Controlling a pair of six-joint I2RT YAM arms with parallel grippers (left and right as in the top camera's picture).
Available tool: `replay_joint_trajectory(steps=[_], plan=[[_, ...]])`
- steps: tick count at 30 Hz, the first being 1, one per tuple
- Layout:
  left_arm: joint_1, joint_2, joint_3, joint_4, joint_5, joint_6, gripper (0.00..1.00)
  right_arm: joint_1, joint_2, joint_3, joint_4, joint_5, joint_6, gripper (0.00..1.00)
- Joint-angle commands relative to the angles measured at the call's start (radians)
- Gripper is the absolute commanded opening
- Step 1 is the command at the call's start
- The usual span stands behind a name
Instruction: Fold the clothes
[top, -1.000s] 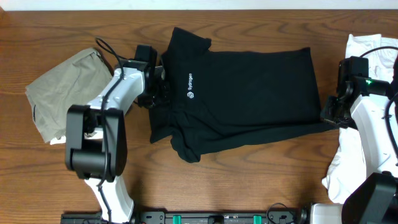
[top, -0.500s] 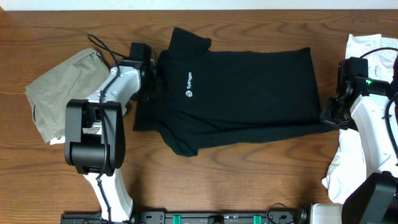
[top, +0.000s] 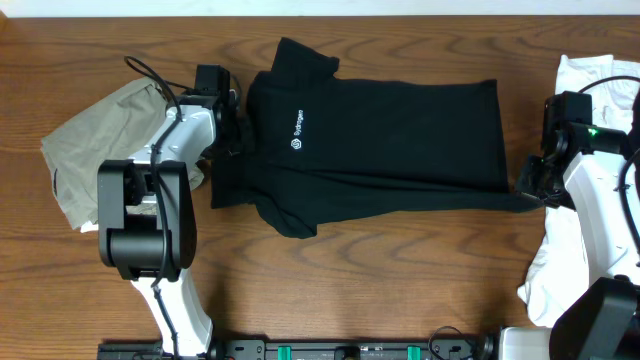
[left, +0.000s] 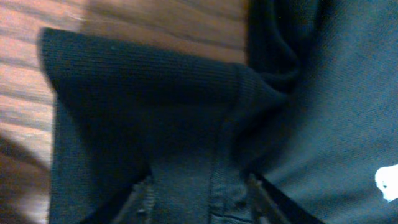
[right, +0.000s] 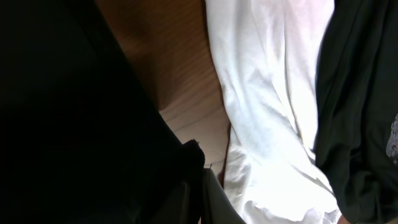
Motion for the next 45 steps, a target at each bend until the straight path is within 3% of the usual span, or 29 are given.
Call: replay_joint_trajectory(steps=[1, 9, 14, 20, 26, 35, 45], plan=[[0.006, -0.041, -0.006, -0.031, 0.054, 0.002, 0.61, -0.011, -0.003, -0.002, -0.001, 0.019, 0.018, 0.04], [-0.008, -0.335, -0.003, -0.137, 0.122, 0.000, 0.68, -0.011, -0.003, -0.002, 0.003, 0.019, 0.018, 0.04], [-0.049, -0.479, -0.003, -0.296, 0.121, -0.063, 0.71, -0.011, -0.003, -0.002, 0.003, 0.019, 0.019, 0.04], [-0.149, -0.505, -0.015, -0.513, 0.121, -0.115, 0.71, -0.011, -0.003, -0.002, 0.003, 0.019, 0.018, 0.04], [-0.259, -0.504, -0.112, -0.593, 0.121, -0.158, 0.71, -0.011, -0.003, -0.002, -0.005, 0.019, 0.018, 0.06], [-0.345, -0.504, -0.337, -0.558, 0.194, -0.303, 0.71, -0.011, -0.003, -0.002, -0.008, 0.019, 0.014, 0.08], [-0.418, -0.504, -0.483, -0.267, 0.158, -0.438, 0.71, -0.011, -0.003, -0.002, -0.006, 0.014, 0.014, 0.08]])
